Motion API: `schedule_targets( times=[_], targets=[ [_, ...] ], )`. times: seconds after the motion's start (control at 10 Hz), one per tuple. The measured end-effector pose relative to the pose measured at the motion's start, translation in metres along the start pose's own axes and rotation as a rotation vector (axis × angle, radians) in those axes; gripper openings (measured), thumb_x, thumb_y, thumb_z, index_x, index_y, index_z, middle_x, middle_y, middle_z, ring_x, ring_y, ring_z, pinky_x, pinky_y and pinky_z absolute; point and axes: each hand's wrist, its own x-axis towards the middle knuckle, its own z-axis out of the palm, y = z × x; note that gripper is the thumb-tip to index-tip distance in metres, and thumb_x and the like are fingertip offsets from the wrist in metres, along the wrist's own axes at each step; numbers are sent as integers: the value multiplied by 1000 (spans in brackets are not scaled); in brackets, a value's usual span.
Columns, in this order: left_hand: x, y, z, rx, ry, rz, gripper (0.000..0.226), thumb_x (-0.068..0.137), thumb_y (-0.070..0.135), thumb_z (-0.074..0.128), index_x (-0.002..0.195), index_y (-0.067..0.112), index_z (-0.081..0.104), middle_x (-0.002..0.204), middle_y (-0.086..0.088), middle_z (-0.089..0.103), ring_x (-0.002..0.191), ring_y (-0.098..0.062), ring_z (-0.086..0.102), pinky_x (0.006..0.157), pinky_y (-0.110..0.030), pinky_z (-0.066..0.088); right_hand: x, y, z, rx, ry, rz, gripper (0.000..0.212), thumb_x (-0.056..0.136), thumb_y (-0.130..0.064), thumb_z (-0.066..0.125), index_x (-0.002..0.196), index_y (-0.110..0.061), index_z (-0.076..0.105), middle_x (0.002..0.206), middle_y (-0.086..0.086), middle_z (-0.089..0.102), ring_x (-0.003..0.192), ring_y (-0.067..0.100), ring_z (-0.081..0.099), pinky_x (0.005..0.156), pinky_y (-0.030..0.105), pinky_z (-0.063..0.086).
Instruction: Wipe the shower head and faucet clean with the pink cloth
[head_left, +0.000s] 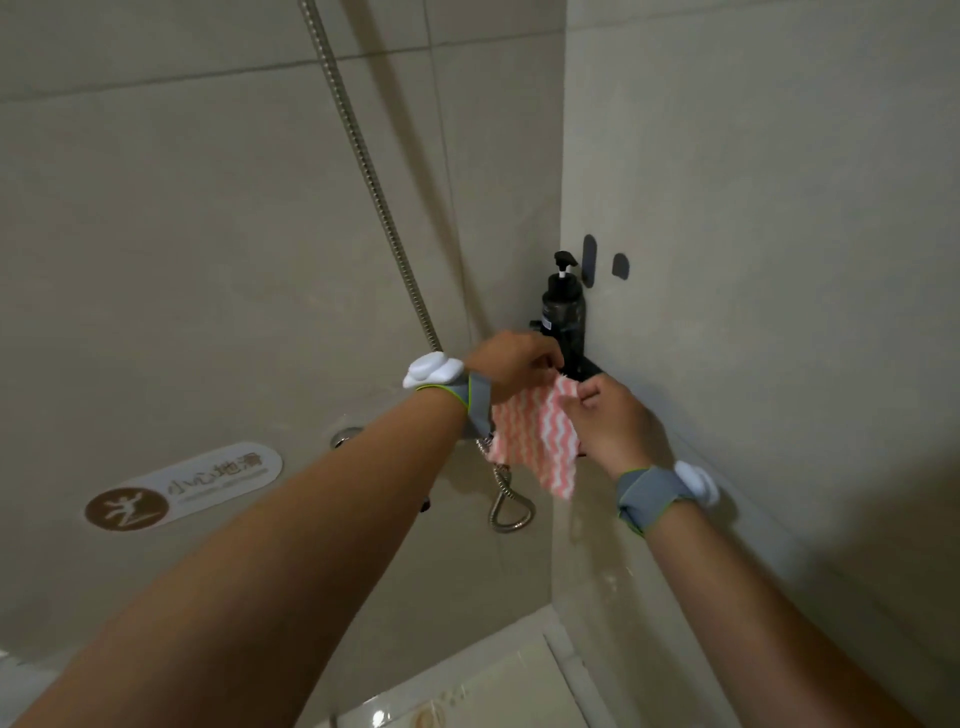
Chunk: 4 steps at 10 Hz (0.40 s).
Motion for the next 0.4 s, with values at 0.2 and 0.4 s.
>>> schedule_targets(
  times=[0.2, 0.4],
  targets=[
    [35, -6, 16, 31, 18, -30, 30, 100, 18, 67, 128, 8, 70, 129, -15, 69, 121, -33, 62, 101, -35, 43, 23, -4, -1, -150, 47, 21, 24, 98, -31, 58, 112, -13, 64, 113, 10, 70, 102, 32, 64, 70, 24, 33],
    [29, -11, 31, -21, 70, -75, 42, 97, -4, 57, 135, 9, 67, 141, -15, 64, 132, -32, 58, 112, -38, 42, 16, -8, -5, -153, 87, 5, 28, 98, -24, 57, 123, -11, 57, 126, 13, 61, 118, 34, 57, 93, 35, 45]
  ],
)
